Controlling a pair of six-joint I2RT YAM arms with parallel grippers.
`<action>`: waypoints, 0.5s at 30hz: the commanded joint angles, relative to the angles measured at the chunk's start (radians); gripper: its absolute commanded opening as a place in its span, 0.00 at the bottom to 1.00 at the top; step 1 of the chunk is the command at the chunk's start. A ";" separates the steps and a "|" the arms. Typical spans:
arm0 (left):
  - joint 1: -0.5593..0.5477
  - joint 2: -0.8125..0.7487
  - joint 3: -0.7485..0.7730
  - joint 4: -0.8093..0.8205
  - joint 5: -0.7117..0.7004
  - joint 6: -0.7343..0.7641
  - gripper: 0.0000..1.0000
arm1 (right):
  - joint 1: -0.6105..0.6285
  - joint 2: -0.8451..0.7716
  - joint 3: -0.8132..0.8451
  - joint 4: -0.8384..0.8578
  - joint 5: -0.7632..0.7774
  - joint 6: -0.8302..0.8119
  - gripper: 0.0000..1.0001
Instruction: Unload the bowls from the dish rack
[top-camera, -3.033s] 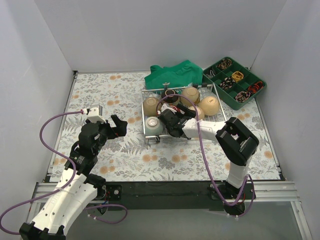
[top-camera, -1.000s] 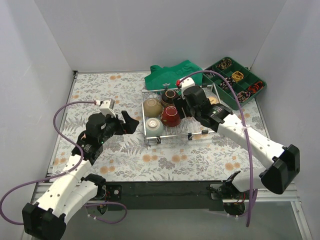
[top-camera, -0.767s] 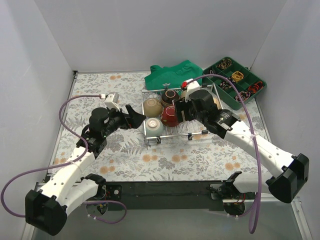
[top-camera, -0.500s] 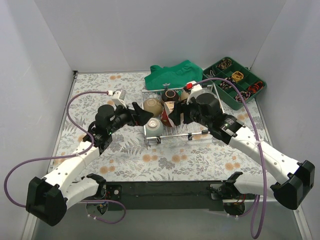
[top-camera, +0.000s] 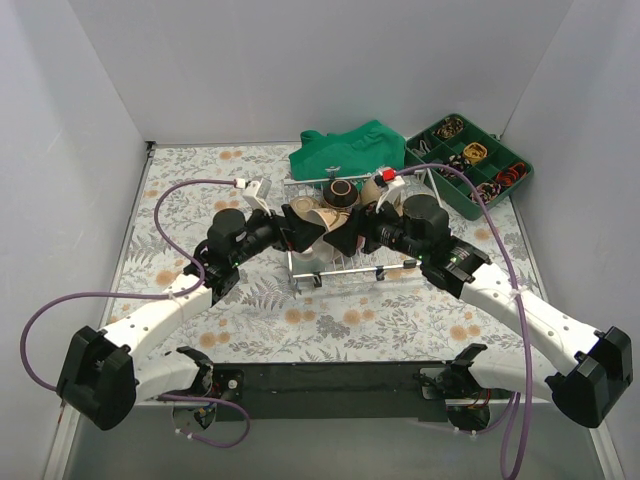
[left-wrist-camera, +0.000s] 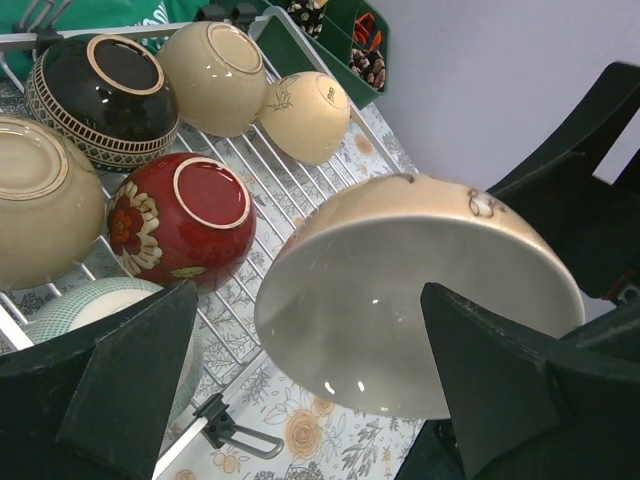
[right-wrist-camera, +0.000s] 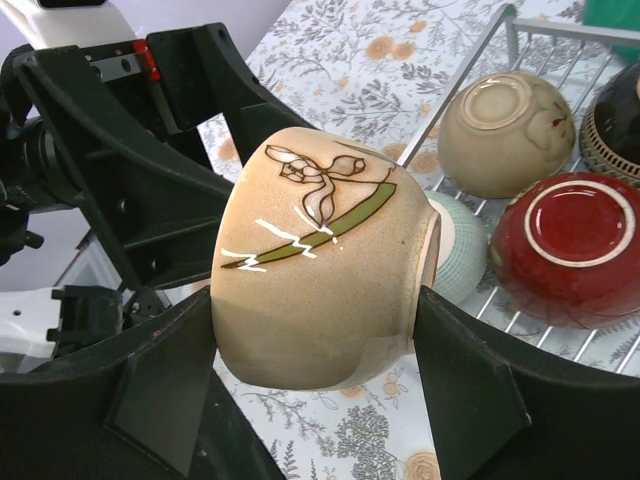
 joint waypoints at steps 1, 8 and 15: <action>-0.004 -0.004 -0.025 0.061 0.016 -0.015 0.88 | -0.015 -0.052 -0.014 0.222 -0.085 0.079 0.20; -0.004 -0.010 -0.088 0.122 0.045 -0.063 0.65 | -0.043 -0.067 -0.054 0.282 -0.149 0.119 0.20; -0.004 -0.007 -0.106 0.142 0.083 -0.070 0.42 | -0.067 -0.064 -0.094 0.343 -0.206 0.171 0.20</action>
